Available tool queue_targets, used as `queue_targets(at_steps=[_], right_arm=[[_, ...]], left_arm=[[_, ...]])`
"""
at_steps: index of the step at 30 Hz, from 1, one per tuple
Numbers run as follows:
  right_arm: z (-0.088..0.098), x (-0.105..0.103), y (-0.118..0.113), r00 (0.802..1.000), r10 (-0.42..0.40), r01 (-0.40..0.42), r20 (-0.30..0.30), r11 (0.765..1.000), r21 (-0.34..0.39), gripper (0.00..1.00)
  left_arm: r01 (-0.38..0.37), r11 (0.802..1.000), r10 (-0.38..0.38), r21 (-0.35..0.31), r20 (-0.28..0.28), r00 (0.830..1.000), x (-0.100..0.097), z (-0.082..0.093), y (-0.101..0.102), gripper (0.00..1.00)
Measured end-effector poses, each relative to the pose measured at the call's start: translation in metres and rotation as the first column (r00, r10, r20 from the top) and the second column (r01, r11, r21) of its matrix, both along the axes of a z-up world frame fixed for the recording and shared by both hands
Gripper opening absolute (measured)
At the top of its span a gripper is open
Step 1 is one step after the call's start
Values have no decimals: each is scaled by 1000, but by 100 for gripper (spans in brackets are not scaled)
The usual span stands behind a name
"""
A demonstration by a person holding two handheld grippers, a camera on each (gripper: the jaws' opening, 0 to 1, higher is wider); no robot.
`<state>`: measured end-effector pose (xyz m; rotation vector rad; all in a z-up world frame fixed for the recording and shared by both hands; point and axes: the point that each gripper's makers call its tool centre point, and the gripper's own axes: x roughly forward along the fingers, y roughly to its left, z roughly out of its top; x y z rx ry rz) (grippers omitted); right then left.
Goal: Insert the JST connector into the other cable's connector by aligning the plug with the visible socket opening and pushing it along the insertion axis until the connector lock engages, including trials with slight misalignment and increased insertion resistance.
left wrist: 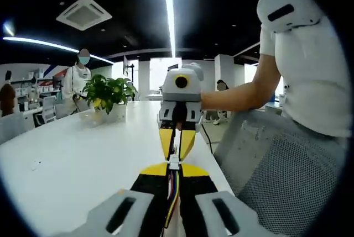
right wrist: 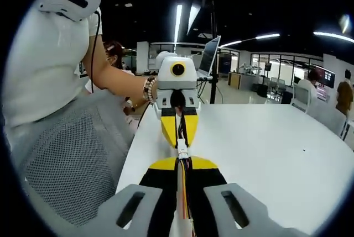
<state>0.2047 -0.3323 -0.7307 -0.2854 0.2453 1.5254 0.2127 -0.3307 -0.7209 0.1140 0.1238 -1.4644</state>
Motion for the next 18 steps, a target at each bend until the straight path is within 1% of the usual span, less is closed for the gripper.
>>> queue_targets(at_steps=[4, 9, 11, 15, 18], right_arm=[[-2, -1, -1, 1000, 2, -2, -4, 1000, -5, 2], [-10, 2, -3, 1000, -5, 4, -28, 1000, -14, 2], [-11, 3, -6, 999, -9, 9, -42, 1000, -9, 2], [-9, 8, -8, 998, -32, 33, -60, 999, 15, 2], [-15, 11, -7, 998, -41, 41, -55, 999, 1, 3]], left_arm=[[0, 1000, 0, -1, -9, 1000, 0, -2, -2, 0], [-3, 1000, 3, 2, -42, 999, 2, -10, -5, 0], [-2, 1000, 2, 6, -41, 999, 3, -11, -6, 0], [-8, 1000, 7, -9, -49, 999, 7, -9, -7, 0], [-4, 1000, 5, 21, -41, 999, 10, -14, -8, 0]])
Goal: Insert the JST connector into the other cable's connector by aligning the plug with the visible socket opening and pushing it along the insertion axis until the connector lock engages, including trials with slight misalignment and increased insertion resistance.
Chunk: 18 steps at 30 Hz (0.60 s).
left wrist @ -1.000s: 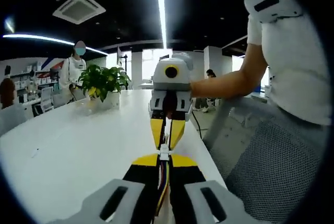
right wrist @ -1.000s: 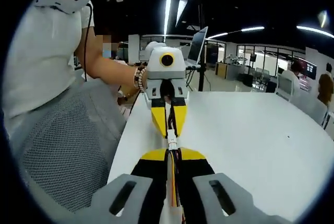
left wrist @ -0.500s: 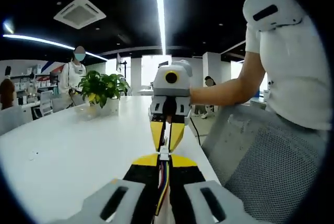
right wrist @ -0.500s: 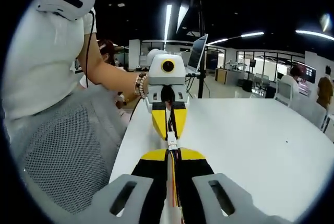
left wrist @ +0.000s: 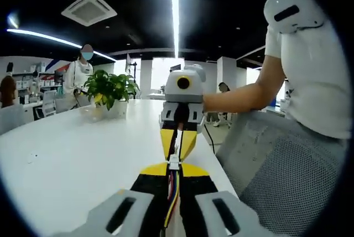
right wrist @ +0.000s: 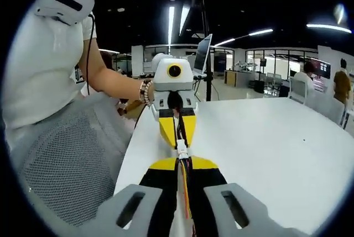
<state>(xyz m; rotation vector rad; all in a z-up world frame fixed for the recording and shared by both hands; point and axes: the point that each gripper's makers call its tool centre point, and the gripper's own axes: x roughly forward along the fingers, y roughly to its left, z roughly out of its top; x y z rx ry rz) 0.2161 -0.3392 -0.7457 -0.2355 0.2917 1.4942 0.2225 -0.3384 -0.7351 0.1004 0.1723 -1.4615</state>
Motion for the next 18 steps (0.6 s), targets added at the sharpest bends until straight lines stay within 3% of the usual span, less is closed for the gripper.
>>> queue_targets(at_steps=[5, 10, 18], right_arm=[[-9, 11, -3, 999, -39, 39, -21, 999, 13, 3], [-22, 19, -4, 999, -36, 35, -34, 999, -12, 3], [-36, 50, -18, 995, -88, 87, -35, 996, -29, 4]], left_arm=[[-3, 1000, 3, 24, -3, 1000, 10, -10, -2, 0], [16, 996, -17, 90, 12, 1000, 18, -22, -5, 0], [-12, 997, 12, 82, -2, 1000, 48, -37, -16, 1]])
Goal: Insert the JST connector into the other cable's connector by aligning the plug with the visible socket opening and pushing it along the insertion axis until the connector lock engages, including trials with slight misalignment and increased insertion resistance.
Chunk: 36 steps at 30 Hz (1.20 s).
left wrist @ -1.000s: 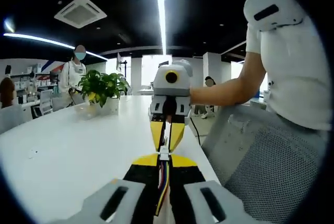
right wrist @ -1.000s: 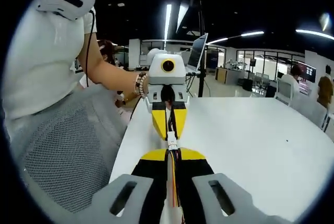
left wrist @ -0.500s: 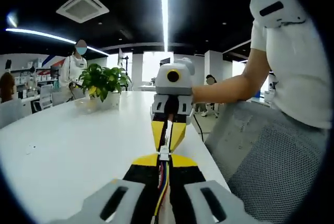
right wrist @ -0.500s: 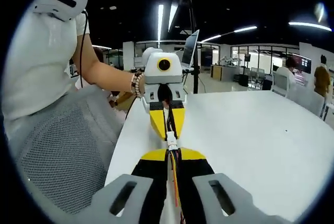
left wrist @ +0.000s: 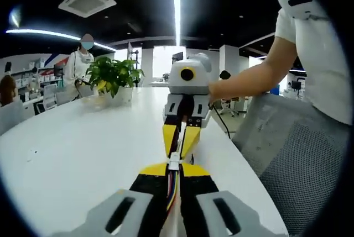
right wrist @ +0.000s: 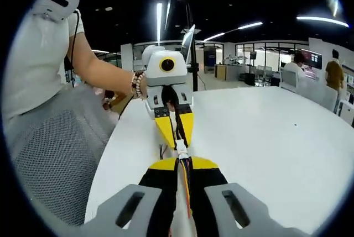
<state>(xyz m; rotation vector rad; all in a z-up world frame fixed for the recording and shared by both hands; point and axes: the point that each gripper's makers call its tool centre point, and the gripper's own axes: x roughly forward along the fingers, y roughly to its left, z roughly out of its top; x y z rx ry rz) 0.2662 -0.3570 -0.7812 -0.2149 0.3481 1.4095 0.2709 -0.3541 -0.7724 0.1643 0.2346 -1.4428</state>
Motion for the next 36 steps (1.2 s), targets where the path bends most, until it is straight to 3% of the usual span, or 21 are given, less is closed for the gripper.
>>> queue_targets(at_steps=[5, 13, 26, 36], right_arm=[[-12, 18, -4, 1000, -20, 20, -12, 1000, -9, 4], [-36, 35, -7, 996, -36, 34, -81, 999, -15, 4], [-59, 39, -5, 998, -11, 7, -68, 998, -61, 4], [-67, 38, -4, 997, -12, 6, -72, 997, -83, 4]], left_arm=[[-9, 1000, 9, 25, -16, 1000, 20, -13, -3, 1], [-15, 998, 18, 63, -54, 998, 37, -38, -6, 1], [-25, 992, 36, 125, -82, 996, 42, -63, -4, 2], [-44, 988, 59, 151, -100, 993, 42, -72, -3, 2]])
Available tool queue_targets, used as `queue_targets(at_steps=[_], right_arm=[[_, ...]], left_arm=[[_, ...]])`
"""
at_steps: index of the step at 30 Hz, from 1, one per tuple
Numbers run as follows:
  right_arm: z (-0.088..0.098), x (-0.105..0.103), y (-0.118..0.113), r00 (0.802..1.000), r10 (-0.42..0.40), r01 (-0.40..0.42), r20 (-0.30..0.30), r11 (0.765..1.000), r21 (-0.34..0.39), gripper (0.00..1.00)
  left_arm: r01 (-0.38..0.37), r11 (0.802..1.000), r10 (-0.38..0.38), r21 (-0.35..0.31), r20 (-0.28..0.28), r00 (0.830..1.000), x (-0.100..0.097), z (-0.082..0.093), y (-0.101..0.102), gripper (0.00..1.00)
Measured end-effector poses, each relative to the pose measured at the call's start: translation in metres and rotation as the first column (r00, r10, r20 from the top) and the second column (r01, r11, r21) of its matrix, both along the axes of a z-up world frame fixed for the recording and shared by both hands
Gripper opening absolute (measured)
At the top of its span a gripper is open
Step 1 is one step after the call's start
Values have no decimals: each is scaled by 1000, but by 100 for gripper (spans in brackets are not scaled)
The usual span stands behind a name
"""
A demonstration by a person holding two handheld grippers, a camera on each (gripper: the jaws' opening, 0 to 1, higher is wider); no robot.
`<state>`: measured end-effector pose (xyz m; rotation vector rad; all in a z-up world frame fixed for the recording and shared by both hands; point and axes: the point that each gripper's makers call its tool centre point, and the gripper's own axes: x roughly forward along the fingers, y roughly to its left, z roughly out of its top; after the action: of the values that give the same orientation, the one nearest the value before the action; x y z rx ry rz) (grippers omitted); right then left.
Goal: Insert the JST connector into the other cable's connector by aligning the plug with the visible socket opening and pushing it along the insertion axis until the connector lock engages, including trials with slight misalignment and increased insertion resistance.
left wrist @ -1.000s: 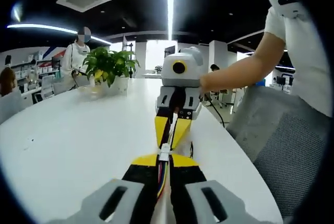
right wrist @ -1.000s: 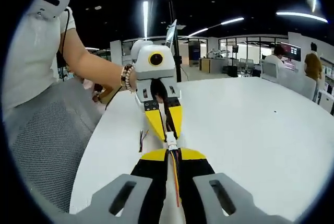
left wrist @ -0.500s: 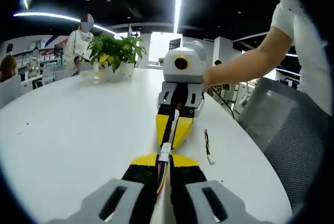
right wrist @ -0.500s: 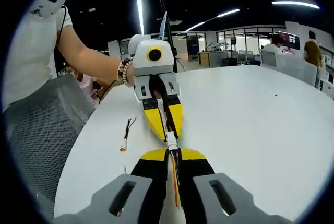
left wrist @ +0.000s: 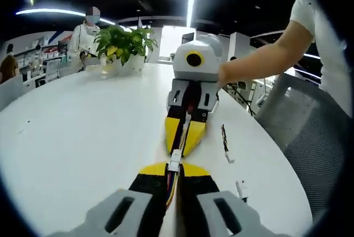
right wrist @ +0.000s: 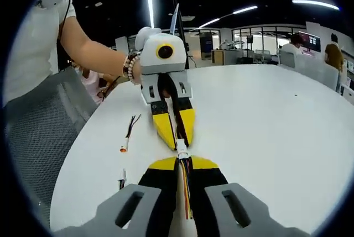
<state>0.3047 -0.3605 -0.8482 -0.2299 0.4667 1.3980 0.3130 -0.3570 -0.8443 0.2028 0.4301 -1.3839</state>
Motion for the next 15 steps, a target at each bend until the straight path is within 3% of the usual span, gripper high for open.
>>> queue_targets(at_steps=[15], right_arm=[[-1, 1, -3, 999, -33, 33, -10, 999, 4, 5]], left_arm=[[-31, 1000, 31, 2, -7, 999, 1, -1, 3, 2]])
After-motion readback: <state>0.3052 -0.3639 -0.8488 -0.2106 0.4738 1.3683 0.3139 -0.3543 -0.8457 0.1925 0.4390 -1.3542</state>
